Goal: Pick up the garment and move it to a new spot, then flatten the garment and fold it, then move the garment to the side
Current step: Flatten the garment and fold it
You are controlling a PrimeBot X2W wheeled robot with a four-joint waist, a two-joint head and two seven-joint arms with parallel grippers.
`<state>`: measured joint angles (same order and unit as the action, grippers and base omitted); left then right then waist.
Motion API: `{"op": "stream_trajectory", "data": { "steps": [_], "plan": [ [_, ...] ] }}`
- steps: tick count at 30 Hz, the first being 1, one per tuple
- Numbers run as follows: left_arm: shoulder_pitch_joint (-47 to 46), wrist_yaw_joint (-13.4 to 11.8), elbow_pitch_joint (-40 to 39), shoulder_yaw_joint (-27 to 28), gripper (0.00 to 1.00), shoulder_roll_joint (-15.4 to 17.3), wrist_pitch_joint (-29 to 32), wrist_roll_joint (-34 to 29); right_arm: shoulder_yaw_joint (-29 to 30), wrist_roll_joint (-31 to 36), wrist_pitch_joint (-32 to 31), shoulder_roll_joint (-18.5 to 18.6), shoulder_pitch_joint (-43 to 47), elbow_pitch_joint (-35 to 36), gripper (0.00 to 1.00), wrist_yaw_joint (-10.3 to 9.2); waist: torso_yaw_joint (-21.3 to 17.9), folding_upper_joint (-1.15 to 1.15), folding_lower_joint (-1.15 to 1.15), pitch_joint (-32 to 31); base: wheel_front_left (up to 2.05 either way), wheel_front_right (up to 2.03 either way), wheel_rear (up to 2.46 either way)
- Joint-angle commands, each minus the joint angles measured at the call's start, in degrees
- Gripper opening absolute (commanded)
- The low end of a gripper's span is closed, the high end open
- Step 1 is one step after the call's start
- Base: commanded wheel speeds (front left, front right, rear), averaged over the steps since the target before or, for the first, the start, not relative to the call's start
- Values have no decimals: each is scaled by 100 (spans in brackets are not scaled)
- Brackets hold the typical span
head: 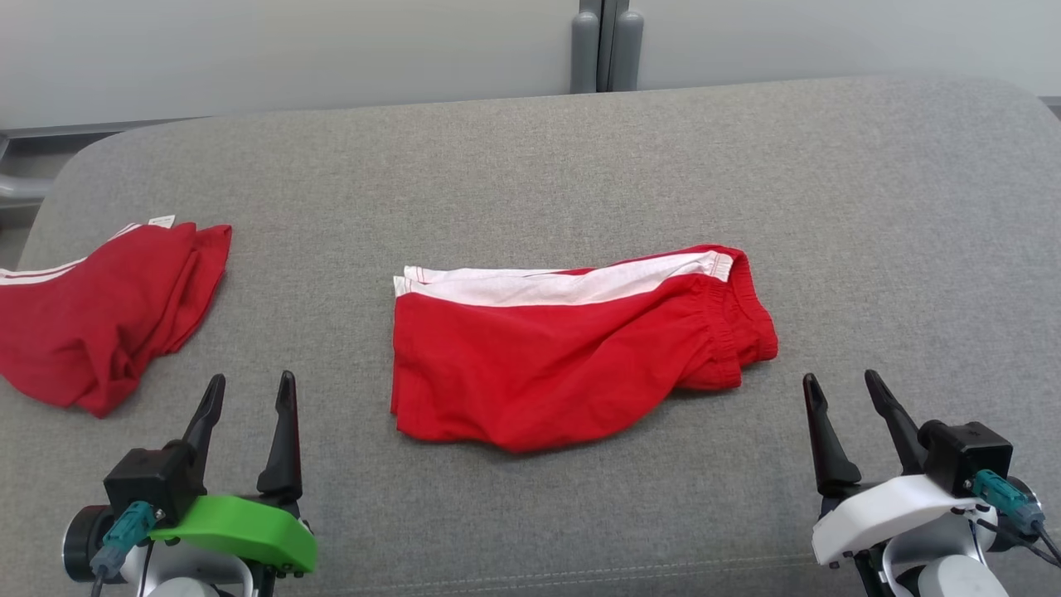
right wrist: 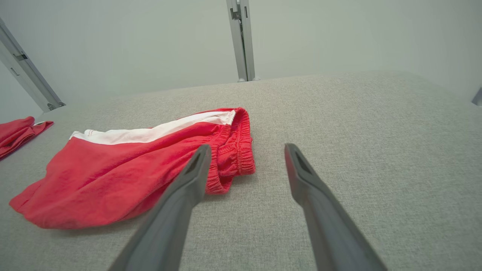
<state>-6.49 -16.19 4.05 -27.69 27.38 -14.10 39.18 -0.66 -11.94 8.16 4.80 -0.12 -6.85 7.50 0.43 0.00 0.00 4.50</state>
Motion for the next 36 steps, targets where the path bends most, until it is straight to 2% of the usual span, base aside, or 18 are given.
{"op": "stream_trajectory", "data": {
  "steps": [1,9,19,25,31,32,33,34,36],
  "plan": [
    [50,-33,-2,-2,100,21,20,-47,-5,-26,-16,22,78,-4,100,-1,6,0,0,-8,0,0,0],
    [-130,3,-13,-109,100,-76,84,-61,-58,-339,-190,172,-298,-326,100,-1,183,0,0,153,0,0,0],
    [-538,207,157,-338,100,-290,114,-135,-333,-1121,-98,429,-1337,-1853,100,-2,507,0,0,543,0,0,0],
    [-721,316,308,-420,100,-401,70,-164,-718,-1672,-52,418,-1843,-2659,100,-1,585,0,0,717,0,0,0],
    [-812,361,435,-446,100,-457,45,-180,-1248,-2375,-27,353,-2041,-3029,100,0,580,0,0,763,0,0,0],
    [-828,362,446,-444,100,-462,36,-182,-1314,-2483,1,362,-2060,-3055,96,0,568,0,0,763,0,0,0],
    [-833,360,455,-446,100,-469,30,-181,-1377,-2563,59,384,-2080,-3075,16,0,555,0,0,762,0,0,0],
    [-840,366,463,-453,100,-477,27,-188,-1461,-2669,76,386,-2083,-3086,0,0,543,0,0,759,0,0,0],
    [-853,368,470,-460,100,-483,25,-190,-1543,-2865,193,439,-2077,-3059,0,0,522,0,0,758,0,0,0]
  ]
}}
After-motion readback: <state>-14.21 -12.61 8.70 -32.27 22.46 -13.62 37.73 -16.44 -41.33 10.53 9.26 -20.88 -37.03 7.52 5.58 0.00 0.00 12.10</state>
